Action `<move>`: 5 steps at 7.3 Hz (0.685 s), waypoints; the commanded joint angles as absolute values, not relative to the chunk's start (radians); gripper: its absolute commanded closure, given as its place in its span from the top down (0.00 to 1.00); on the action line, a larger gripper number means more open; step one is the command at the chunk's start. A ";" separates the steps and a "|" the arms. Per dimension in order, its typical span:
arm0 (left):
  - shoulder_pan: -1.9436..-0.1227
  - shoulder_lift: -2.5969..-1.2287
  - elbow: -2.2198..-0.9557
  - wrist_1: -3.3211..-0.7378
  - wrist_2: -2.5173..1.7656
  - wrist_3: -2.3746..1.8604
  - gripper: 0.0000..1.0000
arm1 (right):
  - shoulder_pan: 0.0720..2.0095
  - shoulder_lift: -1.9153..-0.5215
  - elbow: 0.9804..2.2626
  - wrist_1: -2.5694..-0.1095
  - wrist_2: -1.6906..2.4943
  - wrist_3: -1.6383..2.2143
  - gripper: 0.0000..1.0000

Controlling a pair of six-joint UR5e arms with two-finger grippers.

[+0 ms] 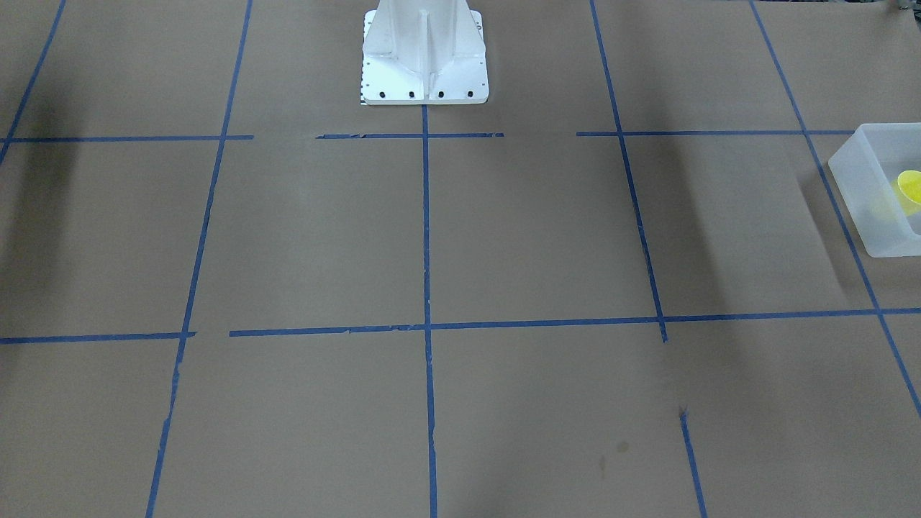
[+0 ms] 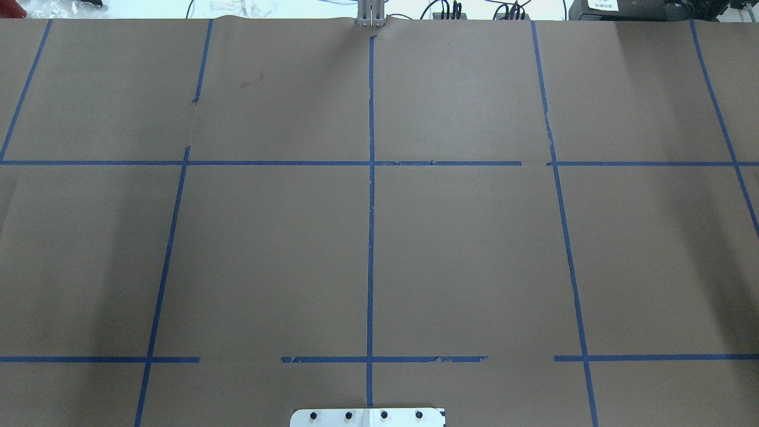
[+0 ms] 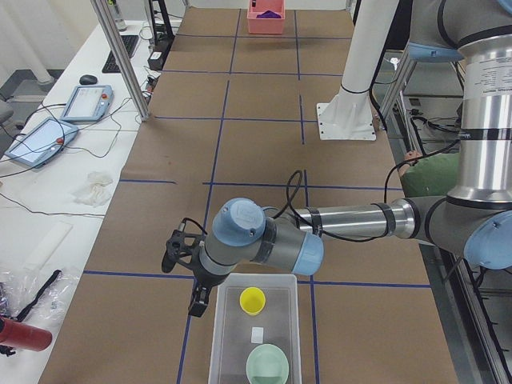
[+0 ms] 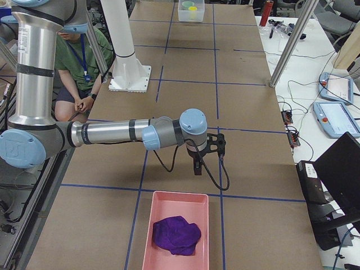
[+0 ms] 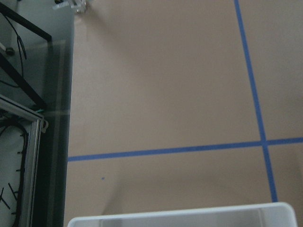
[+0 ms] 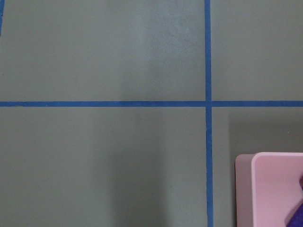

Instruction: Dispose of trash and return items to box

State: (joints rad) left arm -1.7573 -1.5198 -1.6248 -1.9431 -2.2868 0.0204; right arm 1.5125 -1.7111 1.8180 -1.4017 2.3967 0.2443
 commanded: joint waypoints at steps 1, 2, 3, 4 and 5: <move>-1.630 -1.522 -1.686 -1.936 -2.281 -0.002 1.00 | 1.513 -1.710 1.824 -1.401 2.396 0.245 1.00; -1.573 -1.522 -1.695 -1.904 -2.283 -0.002 1.00 | 1.513 -1.710 1.825 -1.401 2.396 0.245 1.00; -1.562 -1.525 -1.706 -1.851 -2.280 0.002 1.00 | 1.513 -1.712 1.825 -1.401 2.396 0.247 1.00; -1.562 -1.523 -1.718 -1.786 -2.283 0.012 1.00 | 1.513 -1.712 1.825 -1.401 2.396 0.247 1.00; -1.565 -1.513 -1.715 -1.769 -2.284 0.021 1.00 | 1.511 -1.712 1.825 -1.401 2.396 0.247 1.00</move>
